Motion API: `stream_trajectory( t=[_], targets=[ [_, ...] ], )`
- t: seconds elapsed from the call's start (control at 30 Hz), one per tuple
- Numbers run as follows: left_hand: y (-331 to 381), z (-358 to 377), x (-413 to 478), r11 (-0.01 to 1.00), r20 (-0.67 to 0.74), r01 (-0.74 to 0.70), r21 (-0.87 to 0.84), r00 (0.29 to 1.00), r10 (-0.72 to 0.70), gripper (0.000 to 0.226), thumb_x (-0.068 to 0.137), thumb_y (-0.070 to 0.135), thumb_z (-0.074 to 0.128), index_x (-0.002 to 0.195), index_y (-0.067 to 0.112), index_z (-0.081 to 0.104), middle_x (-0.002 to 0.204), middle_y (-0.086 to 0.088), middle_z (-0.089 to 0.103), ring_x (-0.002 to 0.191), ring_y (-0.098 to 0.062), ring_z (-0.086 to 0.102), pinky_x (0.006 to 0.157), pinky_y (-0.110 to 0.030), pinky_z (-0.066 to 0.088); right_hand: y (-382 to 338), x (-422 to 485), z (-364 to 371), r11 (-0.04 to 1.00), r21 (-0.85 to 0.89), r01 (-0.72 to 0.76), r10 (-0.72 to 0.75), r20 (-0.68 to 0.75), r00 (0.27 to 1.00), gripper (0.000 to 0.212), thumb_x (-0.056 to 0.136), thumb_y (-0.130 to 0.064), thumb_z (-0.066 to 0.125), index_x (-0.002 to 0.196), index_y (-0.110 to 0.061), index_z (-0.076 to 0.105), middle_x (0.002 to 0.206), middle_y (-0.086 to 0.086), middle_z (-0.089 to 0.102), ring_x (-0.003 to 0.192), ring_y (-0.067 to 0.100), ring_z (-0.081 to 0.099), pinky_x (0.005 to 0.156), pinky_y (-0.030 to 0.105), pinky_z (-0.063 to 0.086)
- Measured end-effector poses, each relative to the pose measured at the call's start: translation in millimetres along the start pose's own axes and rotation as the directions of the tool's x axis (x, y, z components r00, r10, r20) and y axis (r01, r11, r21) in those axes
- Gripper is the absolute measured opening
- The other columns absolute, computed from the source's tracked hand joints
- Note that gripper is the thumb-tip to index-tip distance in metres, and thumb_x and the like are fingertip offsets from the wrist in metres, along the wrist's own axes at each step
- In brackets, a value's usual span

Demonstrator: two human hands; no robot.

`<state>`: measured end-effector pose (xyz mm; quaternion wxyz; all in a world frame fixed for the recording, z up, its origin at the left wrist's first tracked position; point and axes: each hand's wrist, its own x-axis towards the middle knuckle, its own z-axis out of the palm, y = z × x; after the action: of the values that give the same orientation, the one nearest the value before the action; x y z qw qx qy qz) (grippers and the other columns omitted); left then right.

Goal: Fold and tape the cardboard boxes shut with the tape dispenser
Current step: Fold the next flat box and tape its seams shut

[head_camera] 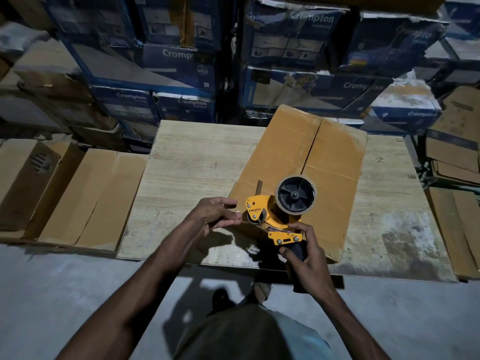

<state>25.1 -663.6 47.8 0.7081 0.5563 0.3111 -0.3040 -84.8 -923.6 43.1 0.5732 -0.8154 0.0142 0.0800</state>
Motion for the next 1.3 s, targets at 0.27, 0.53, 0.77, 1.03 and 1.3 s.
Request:
stream_trajectory(
  t=[0.27, 0.53, 0.77, 1.03, 1.3],
  targets=[
    [24, -21, 14, 0.995, 0.004, 0.024, 0.093, 1.000, -0.025, 0.048, 0.084, -0.028, 0.059, 0.122, -0.001, 0.068, 0.090, -0.029, 0.075, 0.074, -0.033, 0.078, 0.061, -0.032, 0.065, -2, 16, -32, 0.914, -0.288, 0.286, -0.248, 0.162, 0.955, 0.044, 0.094, -0.012, 0.066, 0.128, -0.038, 0.056, 0.065, -0.006, 0.054, 0.052, 0.010, 0.045, 0.052, 0.029, 0.035],
    [33, -59, 25, 0.987, -0.016, -0.145, 0.073, 0.989, 0.147, 0.054, 0.081, -0.025, 0.068, 0.127, 0.004, 0.066, 0.099, -0.032, 0.074, 0.087, -0.032, 0.078, 0.071, -0.033, 0.065, 9, 13, -73, 0.805, -0.490, 0.333, -0.285, 0.173, 0.943, 0.038, 0.089, -0.032, 0.057, 0.126, -0.024, 0.061, 0.077, -0.033, 0.049, 0.060, -0.007, 0.049, 0.056, 0.008, 0.033],
    [12, -62, 38, 0.978, -0.077, -0.186, 0.097, 0.978, 0.194, 0.058, 0.076, -0.011, 0.084, 0.129, 0.003, 0.066, 0.099, -0.027, 0.076, 0.097, -0.037, 0.076, 0.081, -0.035, 0.064, 26, 12, -62, 0.772, -0.539, 0.337, -0.286, 0.180, 0.941, 0.039, 0.088, -0.029, 0.058, 0.127, -0.025, 0.058, 0.087, -0.022, 0.054, 0.071, -0.018, 0.052, 0.062, 0.000, 0.035],
    [3, -60, 44, 0.969, -0.098, -0.218, 0.113, 0.969, 0.229, 0.056, 0.072, -0.007, 0.088, 0.122, 0.010, 0.069, 0.094, -0.026, 0.077, 0.073, -0.025, 0.077, 0.070, -0.027, 0.065, 37, 20, -66, 0.738, -0.570, 0.361, -0.310, 0.190, 0.932, 0.040, 0.090, -0.033, 0.054, 0.129, -0.027, 0.056, 0.092, -0.011, 0.068, 0.063, -0.002, 0.048, 0.062, 0.004, 0.033],
    [-8, -59, 55, 0.990, -0.108, -0.141, 0.027, 0.984, 0.143, 0.052, 0.075, -0.008, 0.085, 0.123, 0.006, 0.071, 0.097, -0.023, 0.077, 0.077, -0.023, 0.078, 0.066, -0.024, 0.063, 48, 22, -65, 0.706, -0.591, 0.390, -0.330, 0.213, 0.920, 0.044, 0.090, -0.034, 0.054, 0.133, -0.025, 0.055, 0.101, 0.000, 0.075, 0.071, -0.005, 0.048, 0.063, 0.018, 0.042]
  ],
)
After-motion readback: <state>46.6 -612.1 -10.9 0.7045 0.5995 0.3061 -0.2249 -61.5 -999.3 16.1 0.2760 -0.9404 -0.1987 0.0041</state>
